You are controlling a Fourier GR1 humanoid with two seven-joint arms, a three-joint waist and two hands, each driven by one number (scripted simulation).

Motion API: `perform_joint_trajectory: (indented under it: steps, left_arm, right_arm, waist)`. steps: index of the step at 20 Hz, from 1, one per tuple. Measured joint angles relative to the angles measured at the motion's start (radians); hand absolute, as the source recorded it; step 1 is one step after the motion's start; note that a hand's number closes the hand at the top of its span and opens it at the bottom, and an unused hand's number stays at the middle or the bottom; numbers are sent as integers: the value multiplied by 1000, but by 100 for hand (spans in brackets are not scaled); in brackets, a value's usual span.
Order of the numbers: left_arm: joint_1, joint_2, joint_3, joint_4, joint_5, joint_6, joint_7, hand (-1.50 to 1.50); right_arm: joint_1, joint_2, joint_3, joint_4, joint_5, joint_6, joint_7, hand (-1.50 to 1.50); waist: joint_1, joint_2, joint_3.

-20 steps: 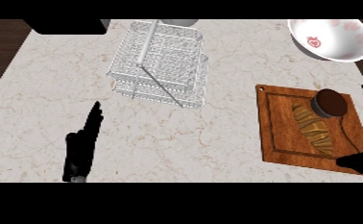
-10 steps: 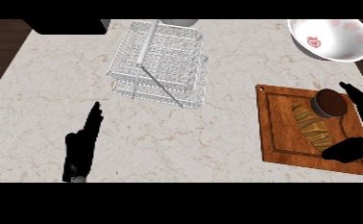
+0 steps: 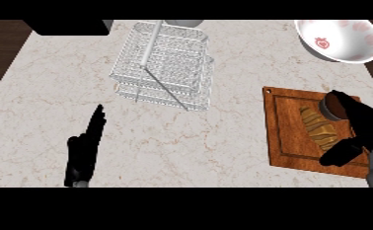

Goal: Pick the croissant from the cutting board and place it in the tiered basket

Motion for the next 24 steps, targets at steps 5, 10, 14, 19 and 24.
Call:
perform_joint_trajectory:
  steps: [5, 10, 14, 19, 24]
  left_arm:
    - [-9, -14, 25, 23, -7, -22, -22, 0]
    - [1, -37, 27, 0, -37, -18, -4, 0]
    - [-9, -48, 47, 35, -44, -35, -38, 0]
    - [4, -50, 52, 0, -56, -44, -3, 0]
    - [-3, -49, 80, 15, -54, -71, -10, 0]
  right_arm:
    - [-30, 36, -9, 40, 28, 53, 21, -150]
    - [-58, 62, -31, 96, 59, 87, 1, -150]
    - [-80, 70, -55, 139, 73, 118, -21, -150]
    - [-85, 68, -88, 217, 87, 126, -76, -150]
    - [-78, 112, -95, 210, 99, 141, -53, -150]
  waist:
    - [-1, -1, 1]
    - [0, -1, 1]
    - [-1, -1, 2]
    - [0, -1, 0]
    - [-1, -4, -2]
